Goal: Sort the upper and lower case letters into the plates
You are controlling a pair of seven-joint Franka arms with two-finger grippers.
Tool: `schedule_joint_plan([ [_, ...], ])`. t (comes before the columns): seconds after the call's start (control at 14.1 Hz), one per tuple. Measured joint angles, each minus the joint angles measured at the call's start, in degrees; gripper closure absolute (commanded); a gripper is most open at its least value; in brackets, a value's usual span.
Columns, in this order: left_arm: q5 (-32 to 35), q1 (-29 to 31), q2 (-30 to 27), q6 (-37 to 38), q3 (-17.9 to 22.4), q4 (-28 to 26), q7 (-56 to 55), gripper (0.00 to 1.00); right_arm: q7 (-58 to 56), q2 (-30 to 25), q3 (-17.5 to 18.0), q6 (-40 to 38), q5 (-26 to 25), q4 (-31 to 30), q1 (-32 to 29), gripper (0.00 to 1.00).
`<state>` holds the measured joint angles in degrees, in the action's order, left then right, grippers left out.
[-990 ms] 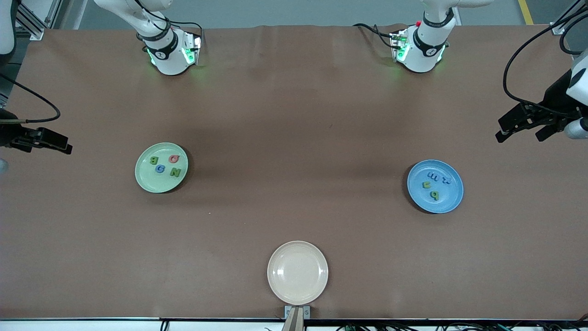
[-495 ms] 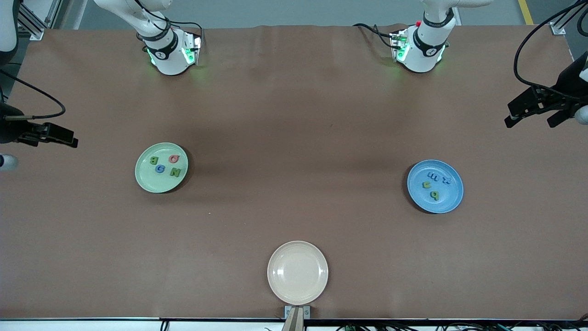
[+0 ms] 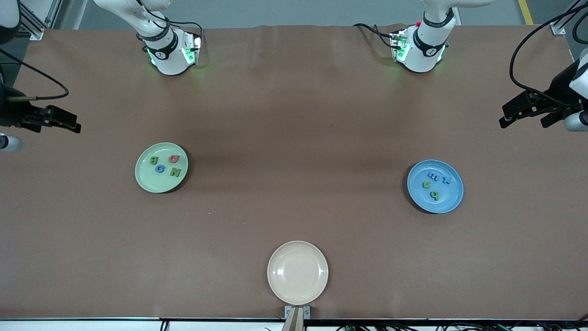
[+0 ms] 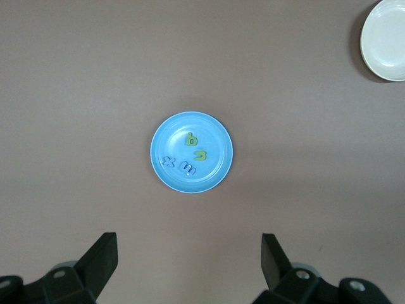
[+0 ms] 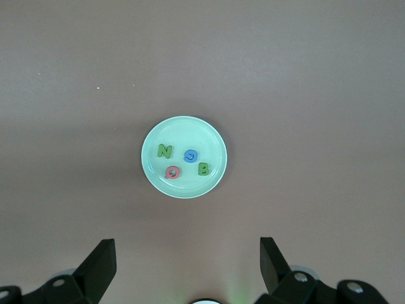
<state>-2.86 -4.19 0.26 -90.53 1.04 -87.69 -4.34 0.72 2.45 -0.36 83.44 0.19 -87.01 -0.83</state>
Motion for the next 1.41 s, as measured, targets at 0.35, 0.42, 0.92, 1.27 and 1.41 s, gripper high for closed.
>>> schedule_joint_plan([
  [0.35, 0.00, 0.00, 0.04, -0.11, 0.01, 0.12, 0.00, 0.00, -0.06, -6.10, -0.01, -0.69, 0.00, -4.07, 0.00, 0.00],
  [0.42, 0.00, 0.00, 0.04, -0.15, 0.01, 0.13, 0.00, 0.00, -0.07, -6.51, -0.01, -0.99, -0.01, -4.12, 0.00, 0.00],
  [0.92, 0.00, 0.00, 0.04, -0.55, 0.01, 0.16, 0.00, 0.00, -1.45, -6.91, -0.07, -2.14, -0.06, -1.78, 0.00, 0.00],
  [1.27, 0.00, 0.00, 0.04, -0.61, 0.01, 0.16, 0.00, 0.00, -3.87, -6.92, -0.54, -3.43, -0.03, -1.02, -0.40, 0.00],
  [1.41, 0.00, 0.00, 0.04, -0.62, 0.01, 0.16, 0.00, 0.00, -3.88, -6.92, -0.51, -3.74, -0.03, -0.90, -0.40, 0.00],
])
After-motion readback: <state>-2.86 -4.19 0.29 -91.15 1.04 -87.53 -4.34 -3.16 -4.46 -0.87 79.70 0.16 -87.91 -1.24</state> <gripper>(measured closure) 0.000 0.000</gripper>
